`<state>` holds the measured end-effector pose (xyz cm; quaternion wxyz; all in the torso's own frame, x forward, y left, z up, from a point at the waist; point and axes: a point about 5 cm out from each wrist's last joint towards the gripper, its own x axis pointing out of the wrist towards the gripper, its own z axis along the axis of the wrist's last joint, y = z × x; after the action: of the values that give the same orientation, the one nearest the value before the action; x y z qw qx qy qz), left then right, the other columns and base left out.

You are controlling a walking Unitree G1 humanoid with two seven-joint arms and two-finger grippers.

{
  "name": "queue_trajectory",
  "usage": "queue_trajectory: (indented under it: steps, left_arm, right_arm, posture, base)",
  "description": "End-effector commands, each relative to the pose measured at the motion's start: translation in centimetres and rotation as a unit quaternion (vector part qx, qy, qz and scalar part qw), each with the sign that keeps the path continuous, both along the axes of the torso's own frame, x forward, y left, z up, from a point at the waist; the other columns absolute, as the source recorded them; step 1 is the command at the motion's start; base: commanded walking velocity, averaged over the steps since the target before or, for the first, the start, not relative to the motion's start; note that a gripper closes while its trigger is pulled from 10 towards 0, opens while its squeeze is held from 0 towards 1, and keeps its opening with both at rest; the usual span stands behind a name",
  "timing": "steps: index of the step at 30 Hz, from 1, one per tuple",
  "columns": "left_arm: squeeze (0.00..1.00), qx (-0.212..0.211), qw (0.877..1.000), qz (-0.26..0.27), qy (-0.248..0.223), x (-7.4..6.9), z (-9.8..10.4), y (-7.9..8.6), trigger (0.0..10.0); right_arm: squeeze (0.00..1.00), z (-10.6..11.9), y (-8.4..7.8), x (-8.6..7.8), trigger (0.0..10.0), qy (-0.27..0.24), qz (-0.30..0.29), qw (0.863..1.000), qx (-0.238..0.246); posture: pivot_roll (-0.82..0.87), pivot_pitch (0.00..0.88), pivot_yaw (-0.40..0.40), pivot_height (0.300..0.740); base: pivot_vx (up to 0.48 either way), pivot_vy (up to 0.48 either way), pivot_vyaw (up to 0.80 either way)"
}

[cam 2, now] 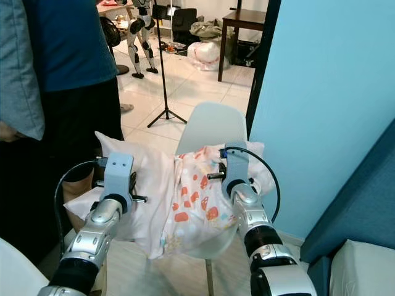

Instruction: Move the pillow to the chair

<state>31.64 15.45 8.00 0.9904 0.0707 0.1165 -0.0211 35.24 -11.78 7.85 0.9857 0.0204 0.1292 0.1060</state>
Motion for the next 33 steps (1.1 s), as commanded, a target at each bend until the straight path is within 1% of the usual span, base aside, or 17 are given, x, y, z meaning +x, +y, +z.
queue_trajectory:
  steps: [1,10,33]
  left_arm:
    - [0.0,0.0,1.0,-0.027,-0.012,0.19,0.52,-1.04,10.0]
    - [0.0,-0.001,0.999,-0.032,-0.008,0.29,0.31,-1.44,10.0]
    - [0.0,-0.007,0.999,-0.033,-0.002,0.36,0.08,-1.61,10.0]
  right_arm:
    - [0.0,0.67,0.67,0.18,10.0,-0.014,0.019,1.0,0.005]
    - [0.0,1.05,0.23,0.41,10.0,-0.021,0.011,1.0,0.005]
    - [0.0,1.18,0.12,0.49,10.0,-0.022,0.012,1.0,0.001]
  posture:
    - [0.04,0.0,-0.035,0.72]
    - [0.03,0.0,-0.031,0.715]
    - [0.02,0.0,-0.033,0.715]
  base:
    - [0.0,0.0,0.0]
    - [0.0,0.0,0.0]
    - [0.0,0.0,0.0]
